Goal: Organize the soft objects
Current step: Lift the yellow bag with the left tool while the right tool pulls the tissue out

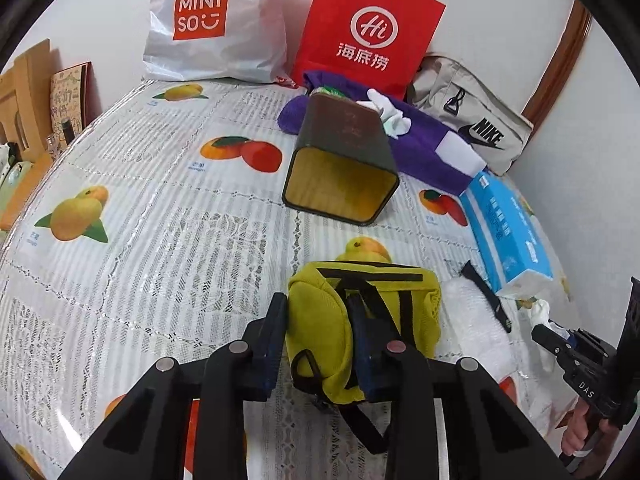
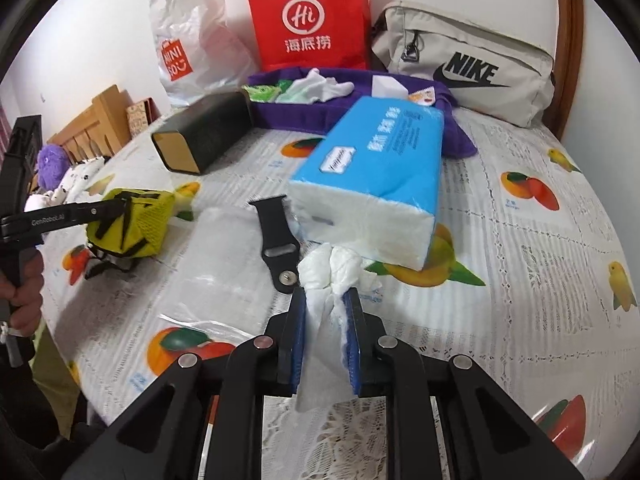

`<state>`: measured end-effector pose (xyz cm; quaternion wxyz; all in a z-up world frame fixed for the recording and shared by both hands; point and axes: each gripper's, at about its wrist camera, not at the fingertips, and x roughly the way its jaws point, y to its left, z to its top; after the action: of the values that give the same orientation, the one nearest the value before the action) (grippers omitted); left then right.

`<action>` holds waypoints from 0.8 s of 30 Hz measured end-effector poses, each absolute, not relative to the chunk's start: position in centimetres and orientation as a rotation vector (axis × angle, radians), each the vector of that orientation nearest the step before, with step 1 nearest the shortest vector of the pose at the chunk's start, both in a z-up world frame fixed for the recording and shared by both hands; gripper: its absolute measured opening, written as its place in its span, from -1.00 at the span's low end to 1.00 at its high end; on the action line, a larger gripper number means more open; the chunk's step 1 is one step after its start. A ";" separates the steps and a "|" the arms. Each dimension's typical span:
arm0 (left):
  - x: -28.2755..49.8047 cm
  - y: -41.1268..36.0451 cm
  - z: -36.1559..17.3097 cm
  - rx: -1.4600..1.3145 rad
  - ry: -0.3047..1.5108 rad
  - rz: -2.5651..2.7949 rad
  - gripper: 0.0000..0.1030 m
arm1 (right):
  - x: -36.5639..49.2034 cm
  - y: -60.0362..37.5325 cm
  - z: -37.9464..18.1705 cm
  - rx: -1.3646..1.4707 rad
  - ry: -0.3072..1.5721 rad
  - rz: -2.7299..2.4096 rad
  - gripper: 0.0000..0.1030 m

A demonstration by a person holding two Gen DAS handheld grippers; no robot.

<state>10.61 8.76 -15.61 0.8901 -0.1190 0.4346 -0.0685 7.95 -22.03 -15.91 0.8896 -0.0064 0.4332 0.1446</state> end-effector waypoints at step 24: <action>14.3 8.2 -8.8 -0.269 0.840 -0.171 -0.47 | 12.0 -22.9 -9.3 0.010 0.819 0.326 -0.65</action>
<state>14.30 8.18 -8.79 0.9008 -0.1298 0.4061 -0.0827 12.04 -22.86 -9.34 0.9044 0.0050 0.3964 0.1576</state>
